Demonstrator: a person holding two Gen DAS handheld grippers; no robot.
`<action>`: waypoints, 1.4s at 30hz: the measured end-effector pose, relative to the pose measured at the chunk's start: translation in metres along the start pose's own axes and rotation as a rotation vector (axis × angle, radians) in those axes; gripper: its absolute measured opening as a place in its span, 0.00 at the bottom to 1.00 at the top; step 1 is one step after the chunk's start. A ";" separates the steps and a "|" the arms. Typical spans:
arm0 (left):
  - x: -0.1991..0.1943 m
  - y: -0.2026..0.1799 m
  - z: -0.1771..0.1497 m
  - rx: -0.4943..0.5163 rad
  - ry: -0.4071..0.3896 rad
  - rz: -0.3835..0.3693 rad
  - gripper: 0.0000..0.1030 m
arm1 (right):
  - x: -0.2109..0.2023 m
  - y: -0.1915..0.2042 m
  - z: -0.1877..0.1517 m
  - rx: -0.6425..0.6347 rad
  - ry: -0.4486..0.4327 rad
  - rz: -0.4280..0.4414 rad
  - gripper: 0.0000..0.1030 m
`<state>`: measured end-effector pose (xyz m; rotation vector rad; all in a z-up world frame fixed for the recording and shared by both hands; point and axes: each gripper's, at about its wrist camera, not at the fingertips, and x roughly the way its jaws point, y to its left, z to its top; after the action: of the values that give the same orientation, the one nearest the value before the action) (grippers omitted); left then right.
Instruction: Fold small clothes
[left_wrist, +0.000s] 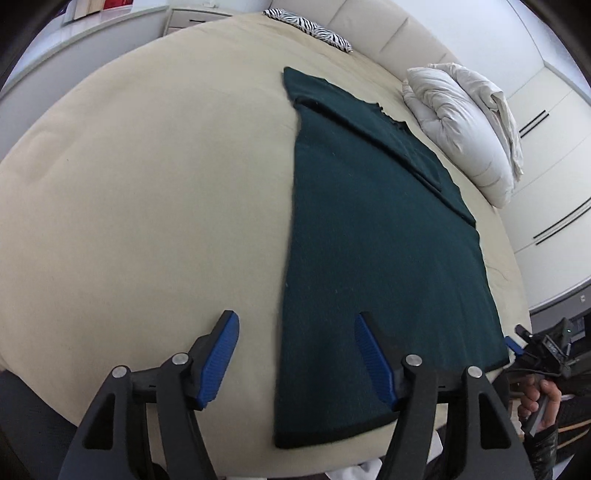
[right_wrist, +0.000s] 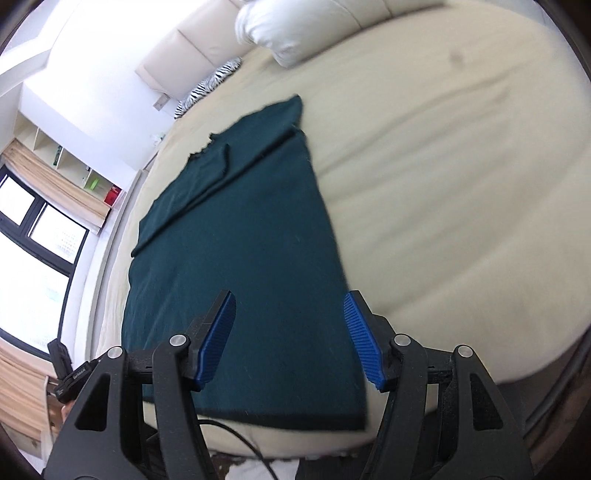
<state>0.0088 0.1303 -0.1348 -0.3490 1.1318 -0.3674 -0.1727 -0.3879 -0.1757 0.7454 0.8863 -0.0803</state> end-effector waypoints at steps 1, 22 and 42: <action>-0.001 -0.001 -0.003 0.009 0.011 -0.012 0.66 | 0.001 -0.008 -0.006 0.021 0.031 -0.004 0.58; -0.001 0.014 -0.014 -0.088 0.147 -0.225 0.64 | -0.002 -0.054 -0.036 0.213 0.143 0.178 0.53; -0.007 0.018 -0.019 -0.122 0.116 -0.220 0.06 | 0.003 -0.065 -0.038 0.269 0.212 0.196 0.29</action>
<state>-0.0095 0.1480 -0.1446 -0.5687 1.2356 -0.5187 -0.2199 -0.4126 -0.2289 1.1042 1.0104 0.0561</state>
